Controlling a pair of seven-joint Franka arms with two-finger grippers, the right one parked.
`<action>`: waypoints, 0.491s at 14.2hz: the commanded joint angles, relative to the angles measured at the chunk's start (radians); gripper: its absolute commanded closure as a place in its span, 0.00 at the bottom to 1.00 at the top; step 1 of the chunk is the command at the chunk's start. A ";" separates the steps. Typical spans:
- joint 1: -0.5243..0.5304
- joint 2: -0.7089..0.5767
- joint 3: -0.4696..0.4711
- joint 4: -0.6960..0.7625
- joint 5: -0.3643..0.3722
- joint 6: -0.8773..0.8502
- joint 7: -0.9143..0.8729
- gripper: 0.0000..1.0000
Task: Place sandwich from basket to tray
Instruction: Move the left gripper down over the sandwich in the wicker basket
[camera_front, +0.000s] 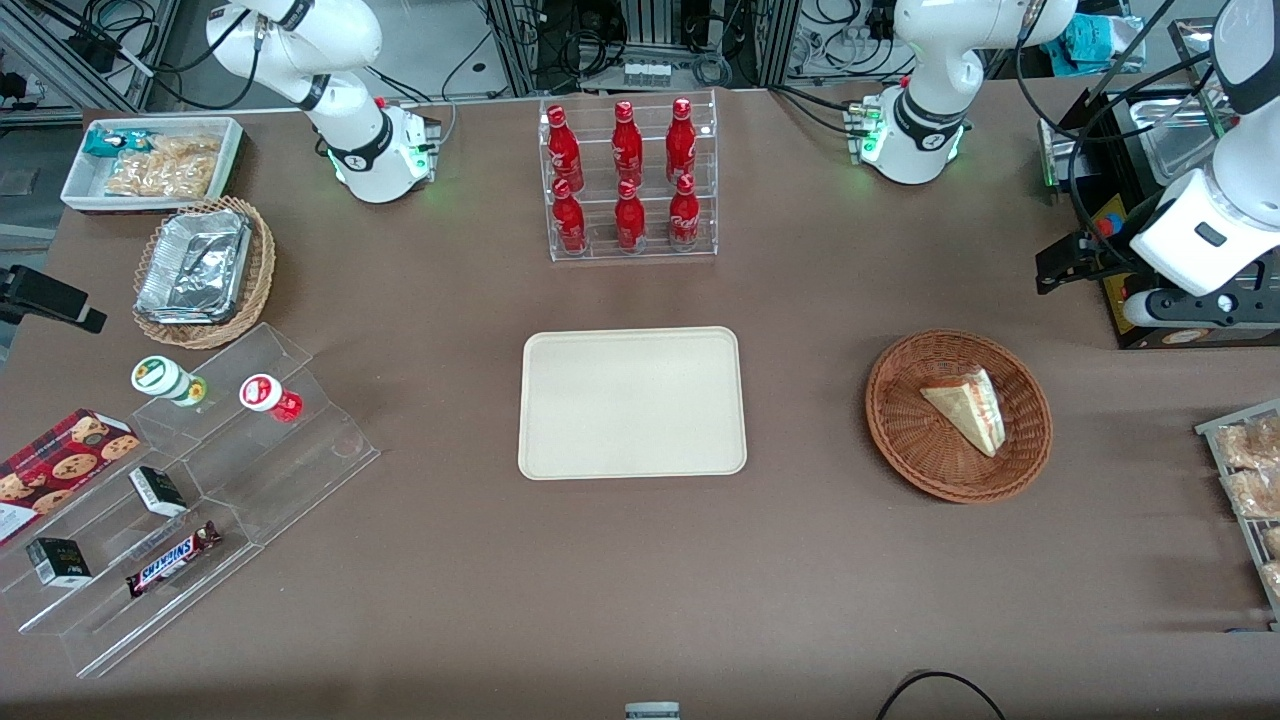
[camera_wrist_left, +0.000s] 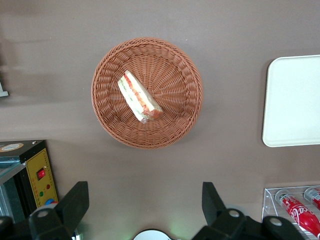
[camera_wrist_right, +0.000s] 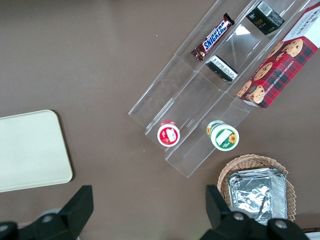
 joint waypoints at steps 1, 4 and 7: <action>-0.012 0.004 0.006 -0.006 0.019 0.001 -0.002 0.00; -0.018 0.028 0.002 -0.069 0.058 0.046 -0.005 0.00; -0.015 0.073 0.003 -0.125 0.056 0.109 -0.007 0.00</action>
